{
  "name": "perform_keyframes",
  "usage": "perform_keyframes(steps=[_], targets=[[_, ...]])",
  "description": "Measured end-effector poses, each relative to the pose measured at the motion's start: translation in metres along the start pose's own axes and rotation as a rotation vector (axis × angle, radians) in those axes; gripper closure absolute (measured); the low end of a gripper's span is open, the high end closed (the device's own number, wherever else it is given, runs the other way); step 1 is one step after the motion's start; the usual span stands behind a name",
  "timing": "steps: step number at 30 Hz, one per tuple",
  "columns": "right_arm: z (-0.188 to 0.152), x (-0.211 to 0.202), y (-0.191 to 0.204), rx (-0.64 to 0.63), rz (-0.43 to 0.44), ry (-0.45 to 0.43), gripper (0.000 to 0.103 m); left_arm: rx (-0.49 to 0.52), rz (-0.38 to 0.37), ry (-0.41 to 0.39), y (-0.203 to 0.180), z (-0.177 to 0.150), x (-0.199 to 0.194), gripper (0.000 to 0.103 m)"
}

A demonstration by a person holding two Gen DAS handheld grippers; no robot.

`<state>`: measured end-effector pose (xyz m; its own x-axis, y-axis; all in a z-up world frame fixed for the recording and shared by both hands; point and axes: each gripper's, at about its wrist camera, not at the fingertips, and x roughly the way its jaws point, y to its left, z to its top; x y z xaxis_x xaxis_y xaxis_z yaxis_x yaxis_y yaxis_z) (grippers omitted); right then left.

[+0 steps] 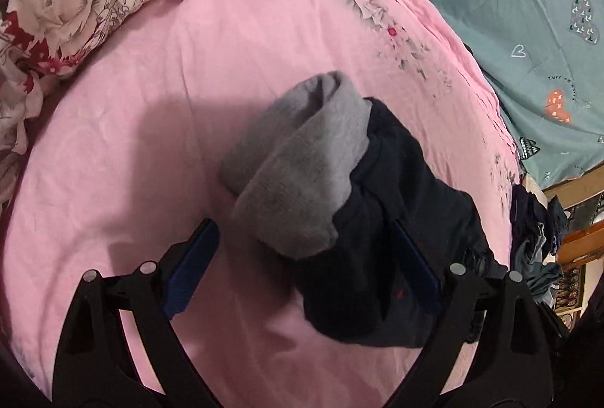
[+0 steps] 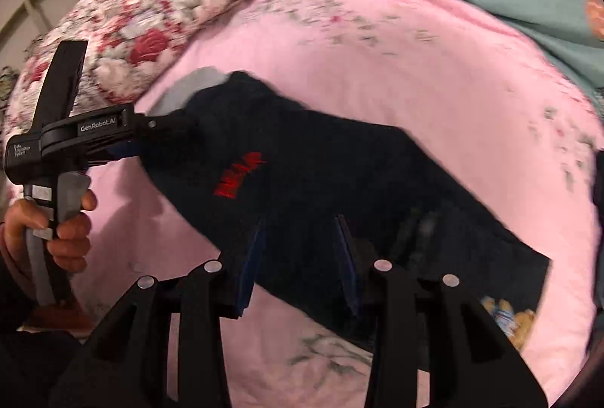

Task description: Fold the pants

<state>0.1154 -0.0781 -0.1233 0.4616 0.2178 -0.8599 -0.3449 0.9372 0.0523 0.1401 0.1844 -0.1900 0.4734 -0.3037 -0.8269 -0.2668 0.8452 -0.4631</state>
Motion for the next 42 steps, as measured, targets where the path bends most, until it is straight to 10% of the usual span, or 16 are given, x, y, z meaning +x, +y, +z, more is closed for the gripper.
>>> perform_keyframes(steps=[3, 8, 10, 17, 26, 33, 42], targets=[[-0.018, -0.009, -0.047, 0.164, -0.110, -0.014, 0.064, 0.014, 0.000, -0.032, -0.005, 0.004, 0.004, 0.012], [-0.065, 0.027, -0.096, 0.270, -0.176, 0.194, 0.061, 0.090, 0.021, -0.044, -0.021, 0.007, 0.013, 0.059], [-0.063, 0.021, -0.095, 0.284, -0.172, 0.160, 0.061, 0.129, 0.035, -0.074, -0.027, 0.004, 0.006, 0.064], [-0.024, -0.007, -0.039, 0.149, -0.011, -0.010, 0.061, 0.251, 0.088, -0.160, -0.058, -0.007, -0.022, 0.066], [-0.030, 0.063, 0.007, -0.033, 0.075, 0.145, 0.060, 0.365, 0.093, -0.222, -0.107, -0.016, -0.051, 0.066], [-0.032, -0.012, -0.068, 0.240, 0.185, -0.040, 0.060, 0.476, 0.075, -0.288, -0.160, -0.034, -0.080, 0.067], [-0.098, -0.088, -0.194, 0.513, 0.027, -0.178, 0.060, 0.743, 0.034, -0.294, -0.282, -0.118, -0.068, 0.067]])
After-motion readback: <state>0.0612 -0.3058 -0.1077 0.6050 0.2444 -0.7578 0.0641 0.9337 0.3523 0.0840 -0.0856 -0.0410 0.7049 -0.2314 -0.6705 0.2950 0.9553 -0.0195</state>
